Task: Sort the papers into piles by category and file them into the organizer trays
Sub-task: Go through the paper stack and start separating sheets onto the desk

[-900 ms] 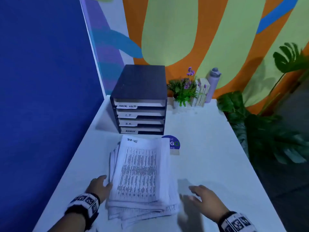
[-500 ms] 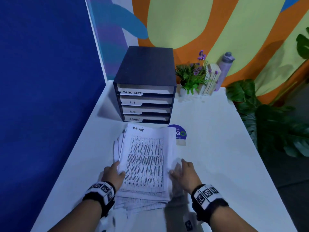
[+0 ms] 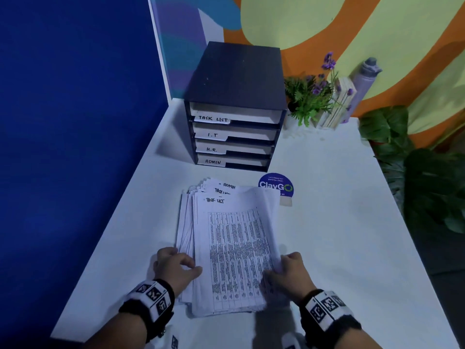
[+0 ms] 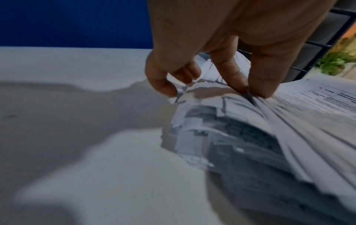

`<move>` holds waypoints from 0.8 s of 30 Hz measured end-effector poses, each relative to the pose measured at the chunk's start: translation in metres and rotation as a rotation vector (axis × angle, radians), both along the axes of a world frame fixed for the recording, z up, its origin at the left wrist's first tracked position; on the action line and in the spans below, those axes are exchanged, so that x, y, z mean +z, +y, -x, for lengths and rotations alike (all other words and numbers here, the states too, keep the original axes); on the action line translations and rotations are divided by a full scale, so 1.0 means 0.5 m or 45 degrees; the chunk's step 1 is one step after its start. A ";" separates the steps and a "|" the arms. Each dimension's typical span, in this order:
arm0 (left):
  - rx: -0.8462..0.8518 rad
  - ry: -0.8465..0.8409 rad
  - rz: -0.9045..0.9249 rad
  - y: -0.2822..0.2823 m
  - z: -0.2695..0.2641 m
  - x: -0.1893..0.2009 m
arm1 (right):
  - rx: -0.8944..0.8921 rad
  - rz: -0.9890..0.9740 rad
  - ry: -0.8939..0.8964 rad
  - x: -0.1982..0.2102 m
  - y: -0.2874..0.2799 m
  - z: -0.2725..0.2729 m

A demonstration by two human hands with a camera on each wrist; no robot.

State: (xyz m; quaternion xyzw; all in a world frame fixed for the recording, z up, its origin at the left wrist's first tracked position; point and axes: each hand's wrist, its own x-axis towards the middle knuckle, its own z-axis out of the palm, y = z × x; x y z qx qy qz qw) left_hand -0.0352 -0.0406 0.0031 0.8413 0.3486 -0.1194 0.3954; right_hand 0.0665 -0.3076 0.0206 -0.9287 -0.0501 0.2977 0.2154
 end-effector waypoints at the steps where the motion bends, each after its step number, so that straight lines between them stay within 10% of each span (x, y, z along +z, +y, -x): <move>1: 0.000 -0.057 -0.041 -0.004 0.004 0.005 | -0.039 -0.027 0.015 -0.002 -0.003 0.003; 9: -0.005 -0.003 0.393 -0.008 -0.073 0.011 | -0.246 -0.176 -0.159 -0.005 0.017 -0.034; 24: 0.352 -0.160 0.104 0.011 -0.063 0.005 | -0.632 -0.303 -0.245 -0.017 -0.045 -0.060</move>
